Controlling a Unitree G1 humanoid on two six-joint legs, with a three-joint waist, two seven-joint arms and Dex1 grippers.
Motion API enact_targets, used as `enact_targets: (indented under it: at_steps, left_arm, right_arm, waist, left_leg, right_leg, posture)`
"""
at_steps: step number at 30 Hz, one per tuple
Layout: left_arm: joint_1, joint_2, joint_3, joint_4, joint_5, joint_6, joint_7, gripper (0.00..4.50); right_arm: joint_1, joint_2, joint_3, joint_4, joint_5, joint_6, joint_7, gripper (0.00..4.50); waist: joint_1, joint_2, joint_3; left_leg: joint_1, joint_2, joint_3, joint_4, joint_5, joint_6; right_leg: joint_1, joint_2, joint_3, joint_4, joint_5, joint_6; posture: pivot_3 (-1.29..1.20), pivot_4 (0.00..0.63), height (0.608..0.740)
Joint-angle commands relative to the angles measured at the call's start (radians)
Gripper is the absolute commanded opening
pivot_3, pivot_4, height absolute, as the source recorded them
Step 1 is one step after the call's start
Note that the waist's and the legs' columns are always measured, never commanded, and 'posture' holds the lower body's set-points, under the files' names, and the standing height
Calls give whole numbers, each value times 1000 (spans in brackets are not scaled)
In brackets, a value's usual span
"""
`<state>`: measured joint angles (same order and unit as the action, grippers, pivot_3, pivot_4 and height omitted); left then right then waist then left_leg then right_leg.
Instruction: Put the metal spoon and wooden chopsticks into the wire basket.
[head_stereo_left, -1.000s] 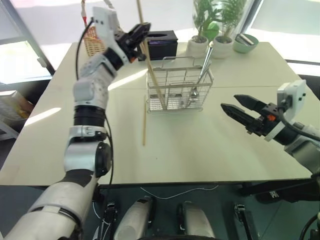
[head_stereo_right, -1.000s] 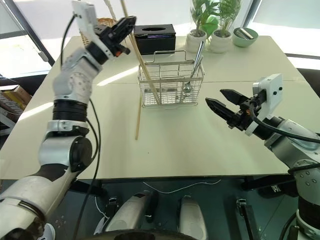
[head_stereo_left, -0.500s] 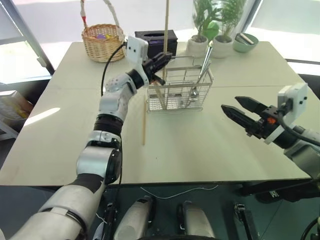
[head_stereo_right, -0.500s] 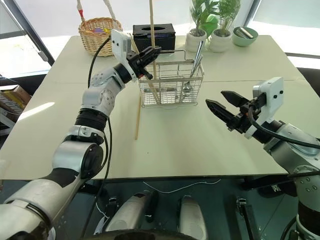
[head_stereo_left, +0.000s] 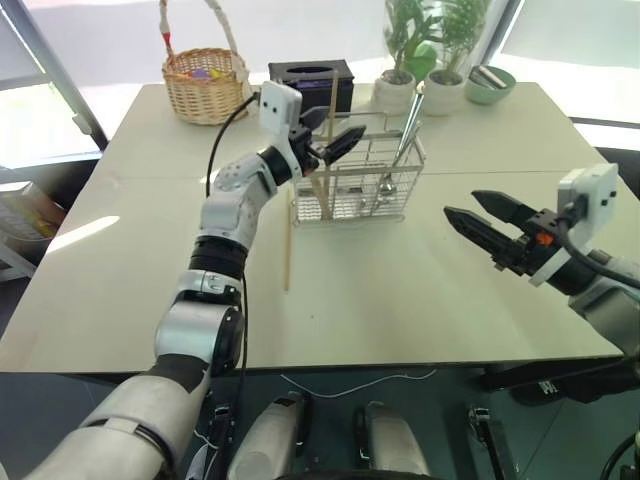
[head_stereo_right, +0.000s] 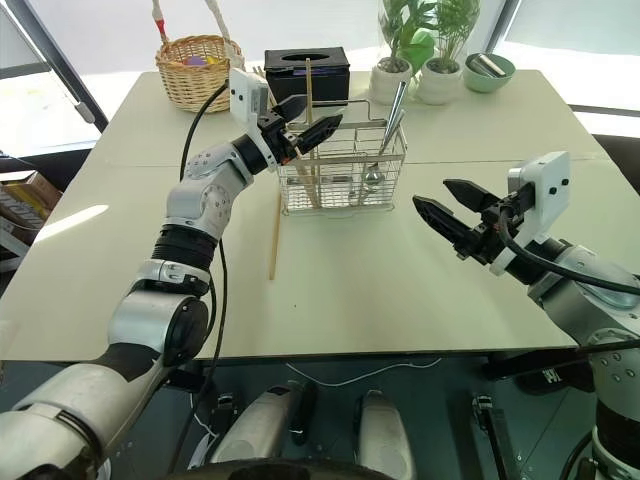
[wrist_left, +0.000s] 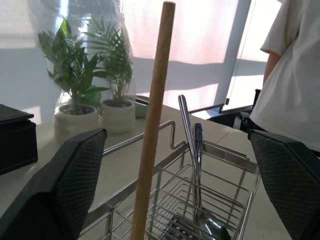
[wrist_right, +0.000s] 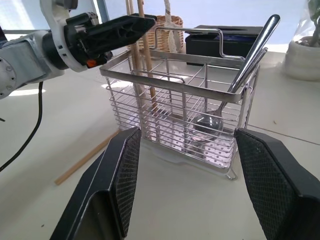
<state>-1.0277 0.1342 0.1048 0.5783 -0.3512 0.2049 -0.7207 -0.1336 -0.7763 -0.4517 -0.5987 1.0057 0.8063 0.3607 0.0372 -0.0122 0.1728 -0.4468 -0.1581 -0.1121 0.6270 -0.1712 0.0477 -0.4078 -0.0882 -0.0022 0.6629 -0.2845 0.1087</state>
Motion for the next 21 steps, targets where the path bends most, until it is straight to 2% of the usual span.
enact_targets:
  at_steps: [1,6,8,12,15,19,21]
  left_arm:
    - [-4,41,31,-132,-44,69,18,4464]
    - [-33,144,100,-292,-130,274,91,4464]
    - [-61,219,121,-354,-173,476,143,4464]
    - [-36,307,89,-491,-210,722,190,4464]
    - [-14,304,103,-545,-219,899,293,4464]
    - [-16,210,186,-533,-144,1211,541,4464]
    - [2,206,156,-537,-103,1290,585,4464]
  right_arm:
    - [-22,-2,-14,-1,5,-19,4,3070]
    - [-19,1,-9,-3,7,-18,5,3070]
    - [-16,2,-8,-3,10,-17,7,3070]
    - [-9,5,-6,-1,7,-18,14,3070]
    - [-8,8,-4,-1,9,-16,15,3070]
    - [1,12,0,-6,9,-14,19,3070]
    - [3,16,0,-8,13,-12,15,3070]
  waist:
    - [-1,0,0]
    - [-4,0,0]
    - [-3,0,0]
    - [1,0,0]
    - [6,0,0]
    - [3,0,0]
    - [1,0,0]
  left_leg:
    - [0,0,0,0,0,0]
    - [0,0,0,0,0,0]
    - [0,0,0,0,0,0]
    - [1,0,0,0,0,0]
    - [3,0,-1,0,0,-1]
    - [3,0,-1,0,-1,-1]
    - [3,0,-1,0,-1,-1]
  right_leg:
    - [0,0,0,0,0,0]
    - [0,0,0,0,0,0]
    - [-1,0,0,0,0,0]
    - [-1,1,0,0,0,0]
    - [-1,1,0,0,0,0]
    - [0,1,0,0,0,0]
    - [0,1,0,0,0,0]
  posture:
    - [0,150,725]
    - [0,150,725]
    - [0,150,725]
    - [0,150,725]
    - [0,150,725]
    - [0,150,725]
    - [0,150,725]
